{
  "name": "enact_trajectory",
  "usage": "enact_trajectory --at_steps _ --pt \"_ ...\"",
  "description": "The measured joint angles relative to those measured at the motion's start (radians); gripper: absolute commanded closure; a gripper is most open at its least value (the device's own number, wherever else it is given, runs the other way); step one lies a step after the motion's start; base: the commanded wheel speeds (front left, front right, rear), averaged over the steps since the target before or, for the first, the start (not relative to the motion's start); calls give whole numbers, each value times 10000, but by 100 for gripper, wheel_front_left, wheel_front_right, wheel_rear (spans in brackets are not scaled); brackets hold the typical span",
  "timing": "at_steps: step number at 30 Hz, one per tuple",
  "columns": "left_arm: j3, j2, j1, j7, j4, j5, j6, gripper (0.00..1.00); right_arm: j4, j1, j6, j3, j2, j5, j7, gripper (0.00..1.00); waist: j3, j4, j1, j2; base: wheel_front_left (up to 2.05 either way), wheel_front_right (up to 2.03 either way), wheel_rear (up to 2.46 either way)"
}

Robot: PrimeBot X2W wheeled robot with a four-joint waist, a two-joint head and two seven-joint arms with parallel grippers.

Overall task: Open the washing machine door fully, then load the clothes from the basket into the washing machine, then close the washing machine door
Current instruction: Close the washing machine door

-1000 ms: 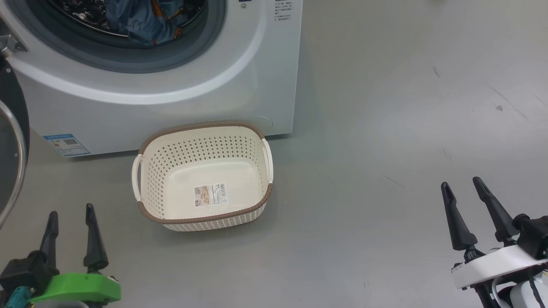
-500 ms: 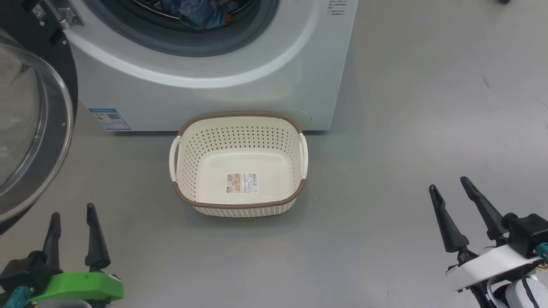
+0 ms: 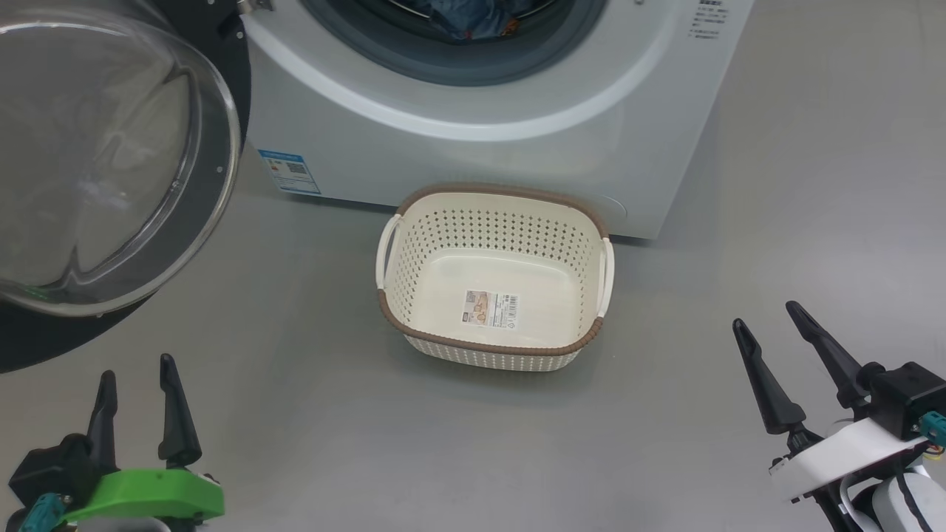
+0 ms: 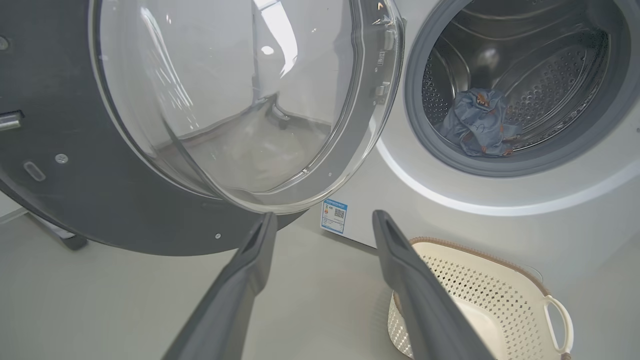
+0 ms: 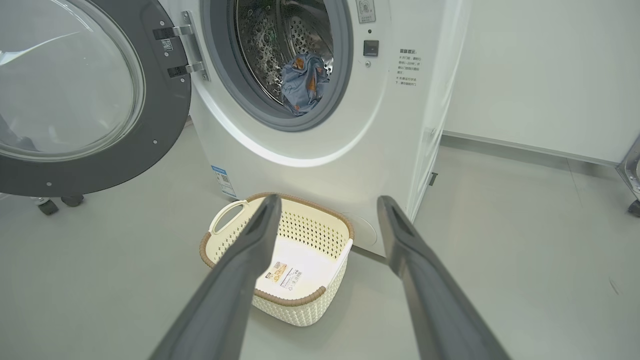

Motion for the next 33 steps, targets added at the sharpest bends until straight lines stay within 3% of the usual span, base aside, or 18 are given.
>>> enact_trajectory --at_steps 20,33 --pt "-385 -6 423 0 48 -360 240 0 178 -37 0 504 -138 121 0 0 -348 2201 0 0 0 0 0" --pt "-242 -6 701 0 -213 -420 384 0 213 -82 0 796 -188 190 0 0 -526 2604 0 0 0 0 0"
